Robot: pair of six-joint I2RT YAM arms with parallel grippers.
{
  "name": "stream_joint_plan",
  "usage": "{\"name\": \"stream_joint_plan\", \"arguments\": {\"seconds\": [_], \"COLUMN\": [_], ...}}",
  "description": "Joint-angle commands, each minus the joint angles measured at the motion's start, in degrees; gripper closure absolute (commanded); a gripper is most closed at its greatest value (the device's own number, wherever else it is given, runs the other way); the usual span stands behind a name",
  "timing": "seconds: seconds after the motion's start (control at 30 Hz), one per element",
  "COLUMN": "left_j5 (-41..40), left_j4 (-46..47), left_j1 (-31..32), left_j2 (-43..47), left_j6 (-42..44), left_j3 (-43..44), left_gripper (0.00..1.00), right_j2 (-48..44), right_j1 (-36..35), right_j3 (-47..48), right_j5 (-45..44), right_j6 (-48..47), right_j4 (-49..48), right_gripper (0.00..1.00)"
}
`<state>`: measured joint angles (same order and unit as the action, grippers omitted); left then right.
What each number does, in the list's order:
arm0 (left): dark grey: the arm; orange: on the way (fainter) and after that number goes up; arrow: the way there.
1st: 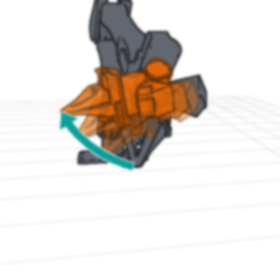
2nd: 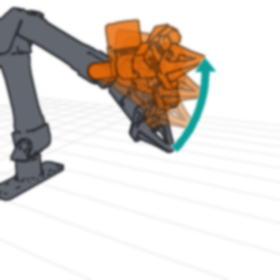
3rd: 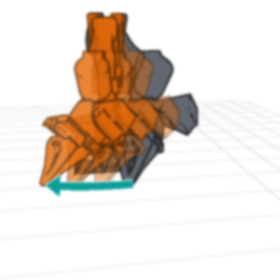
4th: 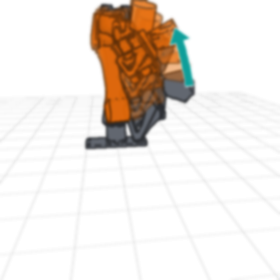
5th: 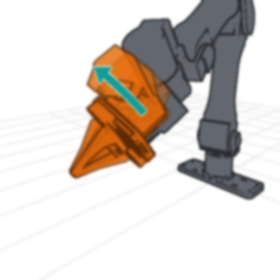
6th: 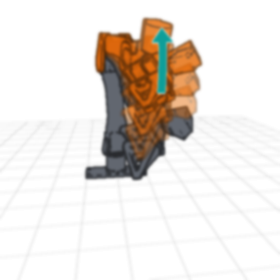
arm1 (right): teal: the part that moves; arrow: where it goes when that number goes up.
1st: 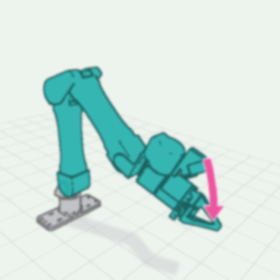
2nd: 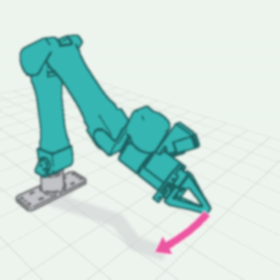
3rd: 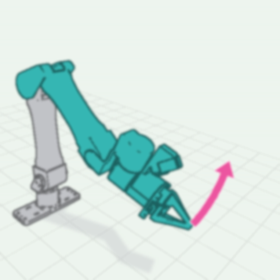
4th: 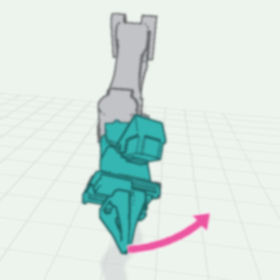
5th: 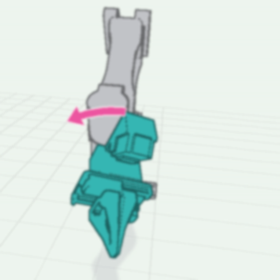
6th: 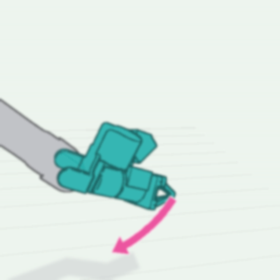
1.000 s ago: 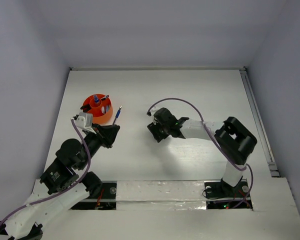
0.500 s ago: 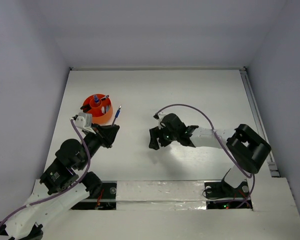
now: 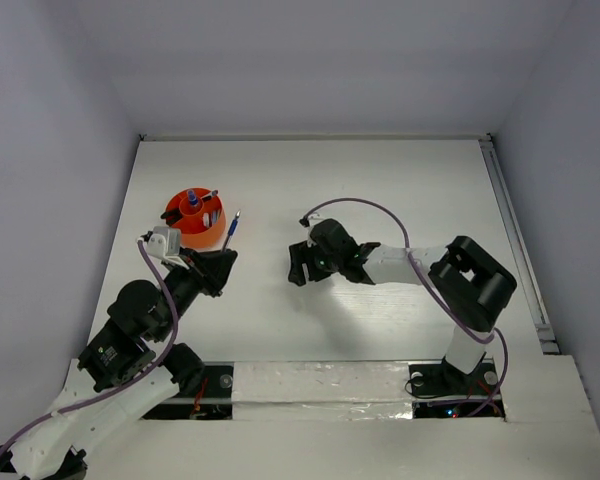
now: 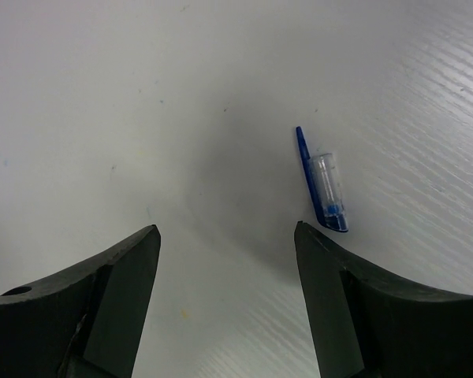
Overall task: Sort the stationery into containers
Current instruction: Close the pen cap on the pen.
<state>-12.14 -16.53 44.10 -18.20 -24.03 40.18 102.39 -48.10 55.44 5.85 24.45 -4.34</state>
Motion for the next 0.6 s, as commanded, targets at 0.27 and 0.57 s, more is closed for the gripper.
{"name": "stream_joint_plan", "arguments": {"seconds": [0.27,0.57], "left_j5": [0.89,2.30], "left_j4": [2.38,2.82], "left_j1": [-1.29,-2.52], "left_j2": [-0.35,-0.96], "left_j6": [0.83,1.09], "left_j3": [0.07,-0.02], "left_gripper": [1.00,1.00], "right_j2": [3.16,7.12], "right_j1": [1.16,2.92], "right_j3": [3.70,9.15], "right_j5": [-7.24,-8.48], "right_j6": [-1.59,-3.88], "right_j4": [2.84,4.16], "right_gripper": [0.25,0.24]}}
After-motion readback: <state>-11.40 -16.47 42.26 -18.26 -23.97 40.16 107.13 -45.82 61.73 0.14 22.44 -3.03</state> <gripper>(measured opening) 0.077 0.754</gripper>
